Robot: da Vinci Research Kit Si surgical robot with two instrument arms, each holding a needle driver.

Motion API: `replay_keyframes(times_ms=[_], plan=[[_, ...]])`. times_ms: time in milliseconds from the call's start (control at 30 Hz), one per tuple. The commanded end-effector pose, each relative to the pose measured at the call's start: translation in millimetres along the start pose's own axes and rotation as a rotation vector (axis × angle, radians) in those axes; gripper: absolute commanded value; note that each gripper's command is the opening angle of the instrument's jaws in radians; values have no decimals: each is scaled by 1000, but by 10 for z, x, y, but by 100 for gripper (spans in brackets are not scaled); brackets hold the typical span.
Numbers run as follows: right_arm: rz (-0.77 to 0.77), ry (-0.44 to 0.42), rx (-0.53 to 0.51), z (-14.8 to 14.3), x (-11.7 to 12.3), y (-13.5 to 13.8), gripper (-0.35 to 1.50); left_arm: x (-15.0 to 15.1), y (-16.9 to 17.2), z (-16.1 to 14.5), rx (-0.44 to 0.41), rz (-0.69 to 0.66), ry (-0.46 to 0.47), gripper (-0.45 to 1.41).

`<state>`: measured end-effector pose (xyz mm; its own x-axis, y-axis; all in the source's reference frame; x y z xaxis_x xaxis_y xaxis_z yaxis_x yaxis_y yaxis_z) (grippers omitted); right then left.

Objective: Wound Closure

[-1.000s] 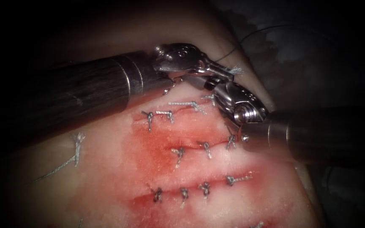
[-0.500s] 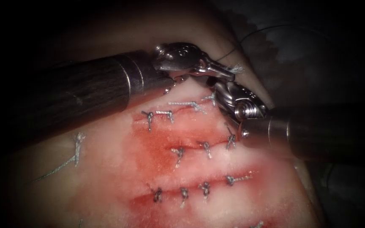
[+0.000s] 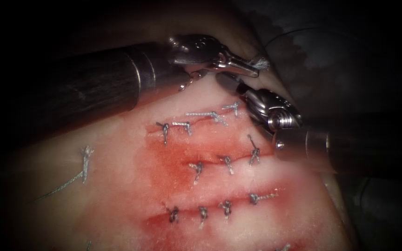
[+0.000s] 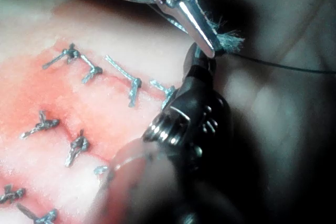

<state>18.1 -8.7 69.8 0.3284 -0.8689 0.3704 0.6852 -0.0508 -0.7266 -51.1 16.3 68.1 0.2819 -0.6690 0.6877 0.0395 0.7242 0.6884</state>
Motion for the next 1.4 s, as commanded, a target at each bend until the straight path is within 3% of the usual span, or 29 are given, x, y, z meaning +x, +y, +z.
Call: replay_keyframes(times_ms=[33,167,200,233,267,300,333,500,667,733,767,800,933,967,1100,1133,1200,1233,1267,1333,1400], plan=[[-1,-2,-5,9,2,3,-35,-11,9,2,-4,5,-8,-45],[-1,-1,-10,8,2,3,-35,-15,9,-1,-6,1,-14,-45],[-17,-36,15,8,-3,2,19,-19,10,-5,-7,-9,-20,-45],[-119,-86,37,5,-7,3,91,-25,11,-13,-14,-15,-27,-45],[-119,-86,37,5,-7,3,91,-25,11,-13,-14,-15,-27,-45],[-205,-134,50,-4,-15,5,131,-32,10,-22,-17,-21,-32,-45],[-212,-150,39,-10,-19,6,138,-35,9,-26,-18,-25,-34,-45],[-196,-159,-8,-59,-42,9,145,-50,-12,-60,-10,-47,-49,-45],[-182,-159,11,-84,-70,8,141,-43,-42,-97,-15,-48,-53,-45],[-169,-201,19,-91,-85,5,138,-10,-71,-144,-33,-45,1,-45],[-169,-201,19,-91,-85,5,138,-10,-71,-144,-33,-45,1,-45],[-163,-233,18,-92,-88,4,135,13,-83,-175,-56,-69,53,-45],[-158,-254,35,-89,-85,10,130,71,-94,-237,-113,-138,131,-45],[-157,-255,40,-88,-83,15,130,99,-91,-257,-125,-174,174,-45],[-153,-261,48,-85,-80,26,131,133,-70,-270,-129,-166,203,-45],[-152,-263,53,-84,-79,28,131,144,-59,-270,-131,-155,204,4],[-152,-262,51,-84,-78,29,131,151,-54,-269,-135,-148,210,41],[-152,-262,52,-84,-78,29,133,162,-49,-265,-134,-146,229,81],[-152,-262,52,-84,-78,29,133,162,-49,-265,-134,-146,229,81],[-152,-263,52,-84,-78,30,133,182,-46,-256,-111,-142,275,113],[-152,-263,53,-84,-77,31,133,193,-46,-252,-88,-197,304,116]])
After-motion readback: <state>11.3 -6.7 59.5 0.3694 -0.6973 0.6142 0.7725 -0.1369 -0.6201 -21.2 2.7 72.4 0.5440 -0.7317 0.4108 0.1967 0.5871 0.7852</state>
